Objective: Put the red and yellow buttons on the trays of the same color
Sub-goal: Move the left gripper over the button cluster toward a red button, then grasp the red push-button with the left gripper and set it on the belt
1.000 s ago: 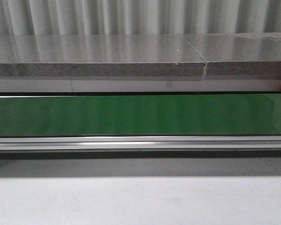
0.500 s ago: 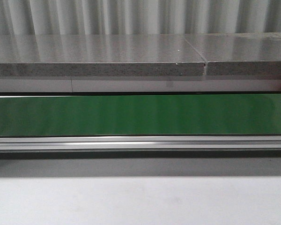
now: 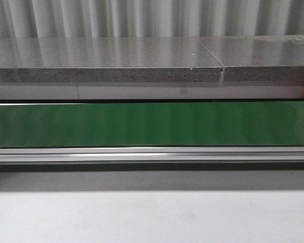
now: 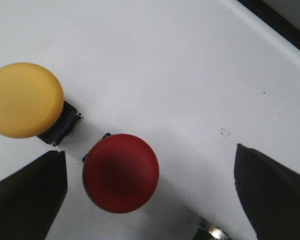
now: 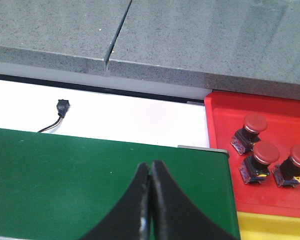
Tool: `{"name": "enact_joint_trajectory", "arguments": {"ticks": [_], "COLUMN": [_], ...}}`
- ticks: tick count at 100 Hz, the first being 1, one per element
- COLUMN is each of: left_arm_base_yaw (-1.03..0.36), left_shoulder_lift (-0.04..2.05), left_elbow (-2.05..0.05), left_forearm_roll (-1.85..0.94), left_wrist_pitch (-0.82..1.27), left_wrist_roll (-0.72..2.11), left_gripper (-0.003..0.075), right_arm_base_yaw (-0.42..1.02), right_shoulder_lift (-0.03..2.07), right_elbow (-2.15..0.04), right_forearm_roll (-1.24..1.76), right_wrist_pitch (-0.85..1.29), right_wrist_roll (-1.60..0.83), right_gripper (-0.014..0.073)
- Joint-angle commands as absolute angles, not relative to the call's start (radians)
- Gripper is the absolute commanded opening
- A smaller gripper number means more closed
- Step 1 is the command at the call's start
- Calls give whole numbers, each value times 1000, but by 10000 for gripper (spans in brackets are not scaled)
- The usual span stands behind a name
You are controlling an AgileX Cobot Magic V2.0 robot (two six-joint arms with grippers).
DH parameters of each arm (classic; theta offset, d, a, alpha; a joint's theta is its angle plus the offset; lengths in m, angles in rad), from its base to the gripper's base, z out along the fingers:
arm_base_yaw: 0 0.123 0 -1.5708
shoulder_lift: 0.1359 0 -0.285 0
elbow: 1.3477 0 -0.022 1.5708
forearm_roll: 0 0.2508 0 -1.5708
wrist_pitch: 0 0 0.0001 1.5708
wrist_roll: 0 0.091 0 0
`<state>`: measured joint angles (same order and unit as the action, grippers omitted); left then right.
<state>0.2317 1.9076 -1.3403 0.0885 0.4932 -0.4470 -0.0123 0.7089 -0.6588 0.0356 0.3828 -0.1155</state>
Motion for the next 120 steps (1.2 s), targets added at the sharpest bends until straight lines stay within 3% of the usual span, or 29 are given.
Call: {"name": "enact_joint_trajectory", "arguments": {"ticks": [1,19,31,43,62,72,120], "left_arm_base_yaw": [239,249,249,249,249,249,249], "left_shoulder_lift": [1881,1898,1898,1898,1898,1889,1635], "left_elbow": [-1378,-1378,-1378,-1378,-1378,-1380,-1382], "left_forearm_roll": [82,77,77,77,77,77,-104], "left_wrist_pitch": [453,453,453,455,472,509,602], "left_wrist_roll": [-458,-458,-458,-458,-458,-458,-130], "left_gripper": [657,652,582,426,99,-23,-21], "right_arm_base_yaw": [-12,-12,-12,-12,-12,-12,-12], "right_shoulder_lift": [701,701,701,701,701,701,701], "right_elbow": [-696,-696,-696,-696,-696,-696,-696], "right_forearm_roll": [39,39,39,39,39,39,39], "right_wrist_pitch": [315,315,315,315,315,315,315], "right_wrist_roll": [-120,-120,-120,-120,-120,-120,-120], "right_gripper": [-68,-68,-68,-68,-68,-68,-68]}}
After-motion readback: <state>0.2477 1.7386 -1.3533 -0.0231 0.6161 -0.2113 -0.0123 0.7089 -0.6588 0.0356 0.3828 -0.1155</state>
